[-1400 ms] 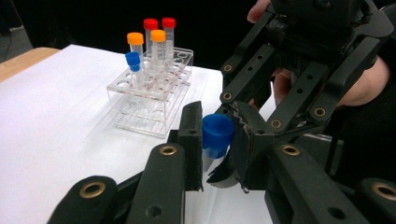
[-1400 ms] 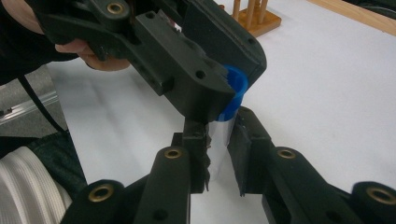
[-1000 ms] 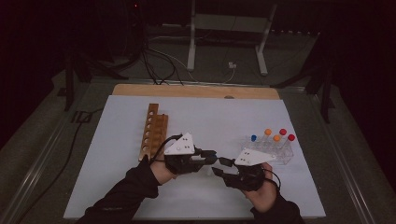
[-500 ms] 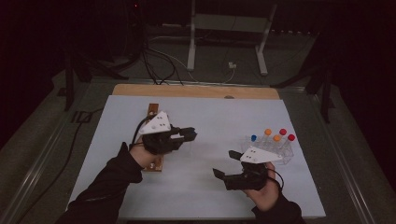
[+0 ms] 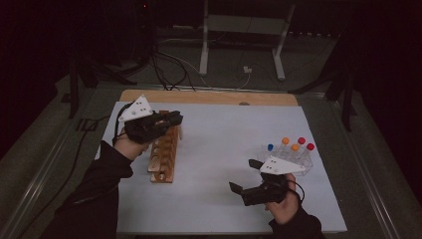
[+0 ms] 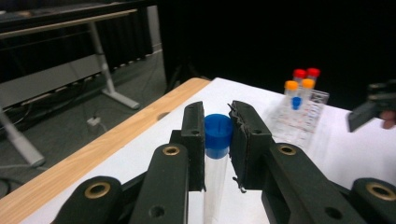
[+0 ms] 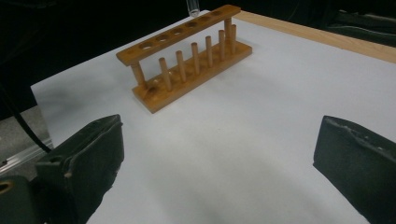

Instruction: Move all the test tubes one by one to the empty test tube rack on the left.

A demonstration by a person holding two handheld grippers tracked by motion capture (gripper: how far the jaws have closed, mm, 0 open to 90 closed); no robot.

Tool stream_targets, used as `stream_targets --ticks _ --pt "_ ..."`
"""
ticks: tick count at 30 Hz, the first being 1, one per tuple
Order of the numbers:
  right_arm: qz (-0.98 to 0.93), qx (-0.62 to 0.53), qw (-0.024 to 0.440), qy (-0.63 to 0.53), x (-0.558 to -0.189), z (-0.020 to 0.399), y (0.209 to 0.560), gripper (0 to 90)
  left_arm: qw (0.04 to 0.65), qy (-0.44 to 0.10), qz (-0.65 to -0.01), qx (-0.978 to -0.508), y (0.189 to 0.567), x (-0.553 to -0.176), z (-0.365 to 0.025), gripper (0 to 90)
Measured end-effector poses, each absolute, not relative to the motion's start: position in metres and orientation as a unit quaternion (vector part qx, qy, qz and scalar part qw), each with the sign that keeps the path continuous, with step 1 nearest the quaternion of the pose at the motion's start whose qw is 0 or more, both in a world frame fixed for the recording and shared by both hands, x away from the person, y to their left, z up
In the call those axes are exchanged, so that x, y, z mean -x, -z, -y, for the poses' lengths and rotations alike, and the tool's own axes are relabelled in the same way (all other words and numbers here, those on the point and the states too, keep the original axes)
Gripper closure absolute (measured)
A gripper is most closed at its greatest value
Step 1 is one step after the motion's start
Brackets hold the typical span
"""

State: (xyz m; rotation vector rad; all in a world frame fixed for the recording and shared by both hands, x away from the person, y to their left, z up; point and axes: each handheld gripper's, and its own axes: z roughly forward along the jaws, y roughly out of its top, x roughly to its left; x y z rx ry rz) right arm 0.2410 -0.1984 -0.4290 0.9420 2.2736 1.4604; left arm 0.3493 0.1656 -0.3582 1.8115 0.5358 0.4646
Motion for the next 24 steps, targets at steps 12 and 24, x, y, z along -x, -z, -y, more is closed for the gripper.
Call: stream_targets --ticks 12,24 --pt "-0.787 -0.325 0.129 -0.508 -0.241 0.199 0.430 1.6 0.558 -0.223 -0.280 -0.749 0.364 -0.379 -0.191 77.7" --pt "-0.786 -0.320 0.120 -0.515 -0.240 0.199 0.427 1.6 0.543 -0.246 -0.329 -0.733 0.365 -0.414 -0.211 77.7"
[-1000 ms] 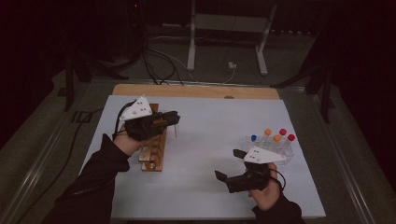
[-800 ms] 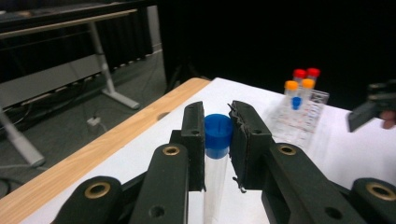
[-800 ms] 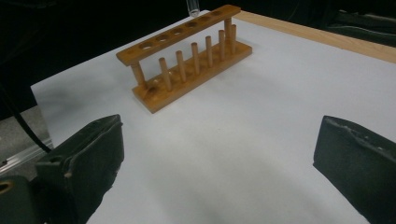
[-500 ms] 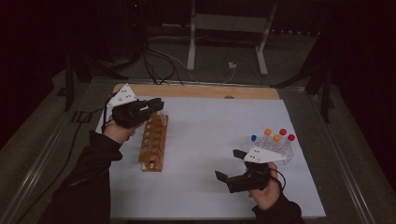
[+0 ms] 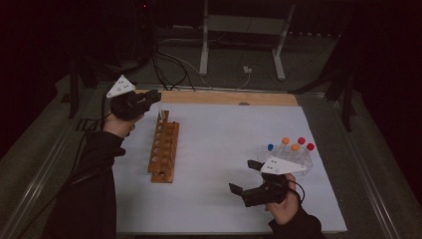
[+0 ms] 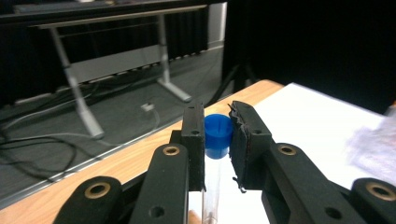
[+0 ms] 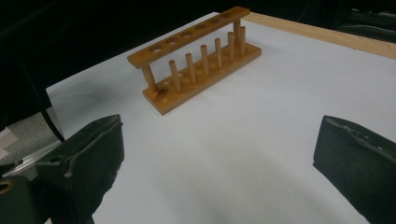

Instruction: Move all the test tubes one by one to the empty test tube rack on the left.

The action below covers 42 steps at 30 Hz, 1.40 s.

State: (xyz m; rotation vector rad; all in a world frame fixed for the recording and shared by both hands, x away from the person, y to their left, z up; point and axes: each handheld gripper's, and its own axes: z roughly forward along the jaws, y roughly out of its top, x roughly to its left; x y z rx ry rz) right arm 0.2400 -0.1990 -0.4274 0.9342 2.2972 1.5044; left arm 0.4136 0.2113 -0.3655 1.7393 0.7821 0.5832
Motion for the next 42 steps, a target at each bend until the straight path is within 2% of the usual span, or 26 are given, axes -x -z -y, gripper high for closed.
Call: stream_targets --ticks 13,28,42 --pt "-0.788 -0.318 0.116 -0.515 -0.241 0.201 0.429 1.6 0.540 -0.250 -0.370 -0.713 0.401 -0.431 -0.221 77.7" --pt "-0.794 -0.307 0.121 -0.511 -0.240 0.200 0.431 1.7 0.509 -0.251 -0.371 -0.735 0.443 -0.431 -0.210 77.7" --pt "-0.792 -0.308 0.123 -0.512 -0.238 0.202 0.428 1.7 0.497 -0.269 -0.366 -0.739 0.459 -0.427 -0.204 77.6"
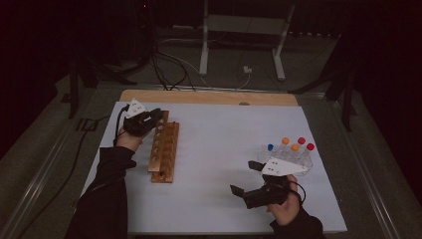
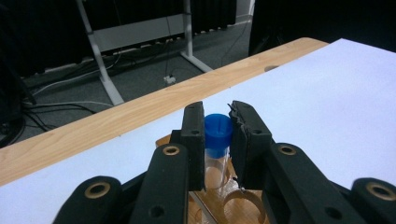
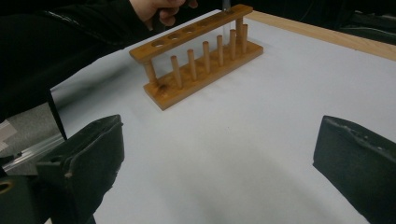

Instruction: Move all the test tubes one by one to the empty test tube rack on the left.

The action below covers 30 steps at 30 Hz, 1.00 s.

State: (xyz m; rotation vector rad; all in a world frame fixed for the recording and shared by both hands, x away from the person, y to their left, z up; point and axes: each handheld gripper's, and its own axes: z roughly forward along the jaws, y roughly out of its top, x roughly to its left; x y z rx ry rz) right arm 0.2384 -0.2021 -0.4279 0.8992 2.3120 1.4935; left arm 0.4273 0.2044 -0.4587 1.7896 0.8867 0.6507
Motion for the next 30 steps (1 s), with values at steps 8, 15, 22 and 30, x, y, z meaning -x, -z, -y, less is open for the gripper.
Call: stream_targets --ticks 8,15,22,30 --pt "-0.791 -0.308 0.117 -0.516 -0.238 0.203 0.427 1.7 0.488 -0.274 -0.361 -0.746 0.463 -0.427 -0.202 77.4" --pt "-0.784 -0.310 0.123 -0.523 -0.237 0.206 0.423 1.6 0.481 -0.251 -0.368 -0.755 0.457 -0.431 -0.200 75.6" --pt "-0.771 -0.323 0.153 -0.528 -0.238 0.220 0.411 1.7 0.514 -0.234 -0.367 -0.739 0.430 -0.414 -0.205 32.6" --pt "-0.742 -0.369 0.186 -0.528 -0.245 0.250 0.403 1.7 0.554 -0.172 -0.318 -0.750 0.405 -0.377 -0.201 2.8"
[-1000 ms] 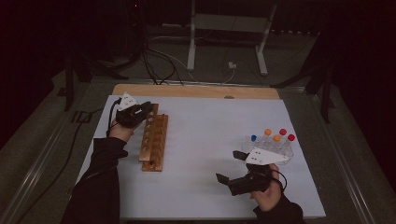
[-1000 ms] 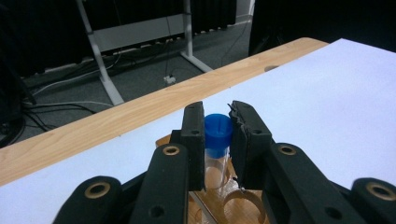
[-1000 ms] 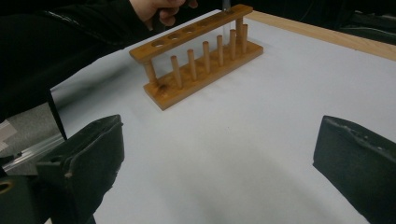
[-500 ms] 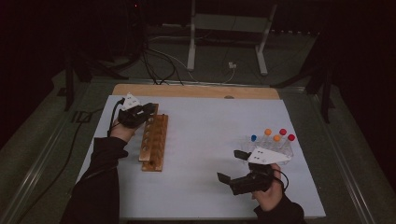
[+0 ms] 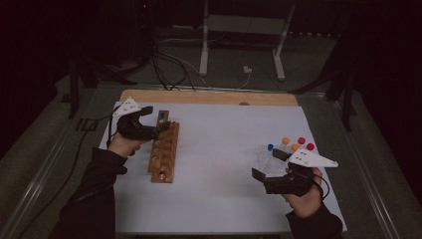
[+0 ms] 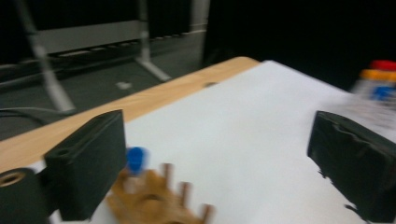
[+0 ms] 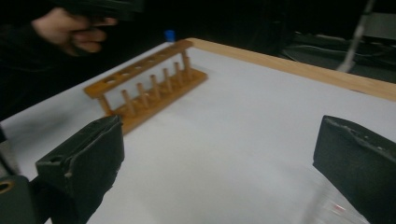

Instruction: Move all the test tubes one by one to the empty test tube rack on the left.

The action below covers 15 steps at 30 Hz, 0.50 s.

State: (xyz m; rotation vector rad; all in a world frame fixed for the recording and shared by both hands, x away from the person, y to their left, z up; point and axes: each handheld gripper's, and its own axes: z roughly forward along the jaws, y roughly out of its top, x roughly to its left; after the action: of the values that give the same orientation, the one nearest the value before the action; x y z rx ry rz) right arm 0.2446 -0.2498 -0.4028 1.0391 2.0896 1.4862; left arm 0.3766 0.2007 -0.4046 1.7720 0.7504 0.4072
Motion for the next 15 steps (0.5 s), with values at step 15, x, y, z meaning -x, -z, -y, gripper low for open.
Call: stream_targets --ticks 15 --pt "-0.739 -0.443 0.191 -0.470 -0.267 0.273 0.429 16.1 0.570 -0.125 -0.276 -0.764 0.413 -0.322 -0.190 2.1"
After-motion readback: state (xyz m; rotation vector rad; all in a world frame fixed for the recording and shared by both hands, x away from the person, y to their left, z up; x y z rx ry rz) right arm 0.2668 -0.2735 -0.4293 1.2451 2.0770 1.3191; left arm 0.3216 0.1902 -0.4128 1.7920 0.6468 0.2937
